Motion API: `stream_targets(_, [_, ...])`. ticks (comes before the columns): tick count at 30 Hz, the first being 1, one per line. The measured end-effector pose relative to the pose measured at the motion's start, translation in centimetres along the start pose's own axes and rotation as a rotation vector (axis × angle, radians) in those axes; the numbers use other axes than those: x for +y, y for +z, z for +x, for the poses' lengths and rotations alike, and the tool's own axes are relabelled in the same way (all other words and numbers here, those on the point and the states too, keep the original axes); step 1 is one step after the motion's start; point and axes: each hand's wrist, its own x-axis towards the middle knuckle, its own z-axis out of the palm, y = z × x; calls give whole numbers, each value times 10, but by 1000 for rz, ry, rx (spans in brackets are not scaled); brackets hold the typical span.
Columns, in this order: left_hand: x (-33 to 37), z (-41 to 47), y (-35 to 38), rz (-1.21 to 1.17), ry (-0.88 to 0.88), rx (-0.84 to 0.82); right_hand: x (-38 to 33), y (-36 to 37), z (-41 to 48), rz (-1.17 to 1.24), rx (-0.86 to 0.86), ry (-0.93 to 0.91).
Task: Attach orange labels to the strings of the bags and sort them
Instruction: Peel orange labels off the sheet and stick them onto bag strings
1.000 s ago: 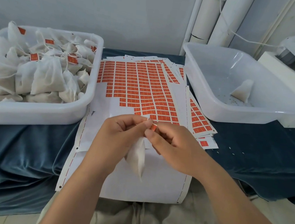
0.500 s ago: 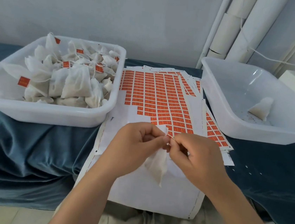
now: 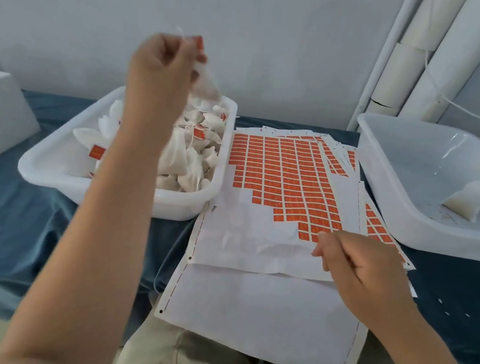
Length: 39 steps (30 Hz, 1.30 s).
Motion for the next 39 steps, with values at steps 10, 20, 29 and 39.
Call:
stream_targets(10, [-79, 92, -48, 1074, -258, -487, 20, 10, -4, -81, -231, -27])
stream_targets(20, [-19, 39, -8, 997, 92, -561, 16, 6, -6, -133, -342, 17])
stream_targets(29, [3, -125, 45, 350, 70, -762, 45, -59, 44, -86, 176, 378])
stream_targets(39, [-95, -175, 81, 207, -337, -601, 178, -103, 175, -413, -455, 854])
